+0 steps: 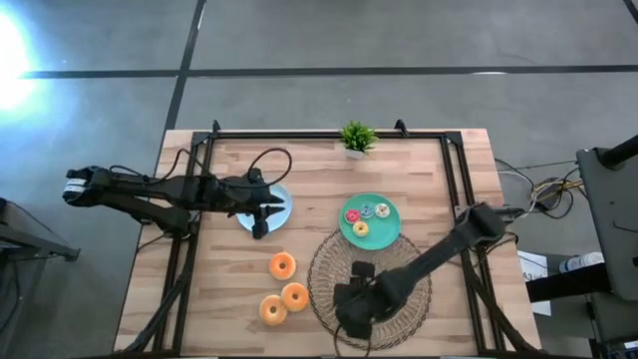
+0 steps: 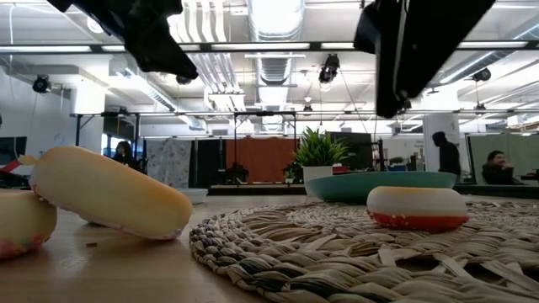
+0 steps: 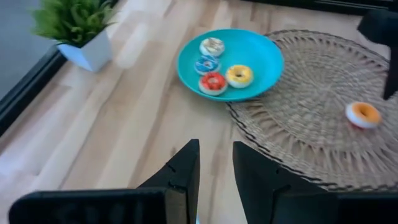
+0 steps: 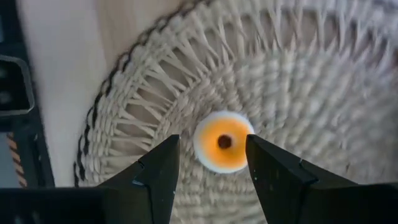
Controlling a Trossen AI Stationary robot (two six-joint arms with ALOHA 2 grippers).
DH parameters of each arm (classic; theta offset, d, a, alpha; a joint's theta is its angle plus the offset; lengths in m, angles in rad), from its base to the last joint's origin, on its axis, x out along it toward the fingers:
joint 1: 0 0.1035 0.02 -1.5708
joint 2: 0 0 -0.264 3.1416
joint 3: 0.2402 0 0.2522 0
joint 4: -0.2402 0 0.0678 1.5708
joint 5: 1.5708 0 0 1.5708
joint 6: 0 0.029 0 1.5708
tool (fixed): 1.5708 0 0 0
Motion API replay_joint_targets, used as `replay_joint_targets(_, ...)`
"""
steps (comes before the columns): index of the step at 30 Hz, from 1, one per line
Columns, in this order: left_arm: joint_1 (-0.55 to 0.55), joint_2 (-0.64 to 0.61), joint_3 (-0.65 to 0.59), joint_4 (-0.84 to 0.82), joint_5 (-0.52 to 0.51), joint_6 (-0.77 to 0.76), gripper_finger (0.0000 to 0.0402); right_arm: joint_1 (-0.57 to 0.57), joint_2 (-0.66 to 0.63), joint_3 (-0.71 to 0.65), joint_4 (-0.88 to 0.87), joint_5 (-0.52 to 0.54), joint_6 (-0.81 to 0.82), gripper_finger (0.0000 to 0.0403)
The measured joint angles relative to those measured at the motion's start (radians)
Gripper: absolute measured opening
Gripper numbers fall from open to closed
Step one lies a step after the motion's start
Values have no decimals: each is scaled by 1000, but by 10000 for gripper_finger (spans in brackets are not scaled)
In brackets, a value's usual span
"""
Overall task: Pick & Place donuts
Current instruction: Put the small red donut on the green plate
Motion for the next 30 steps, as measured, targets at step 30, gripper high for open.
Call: replay_joint_targets(30, -96, 0, 0, -42, -10, -14, 71, 58, 216, 219, -202, 52, 120, 178)
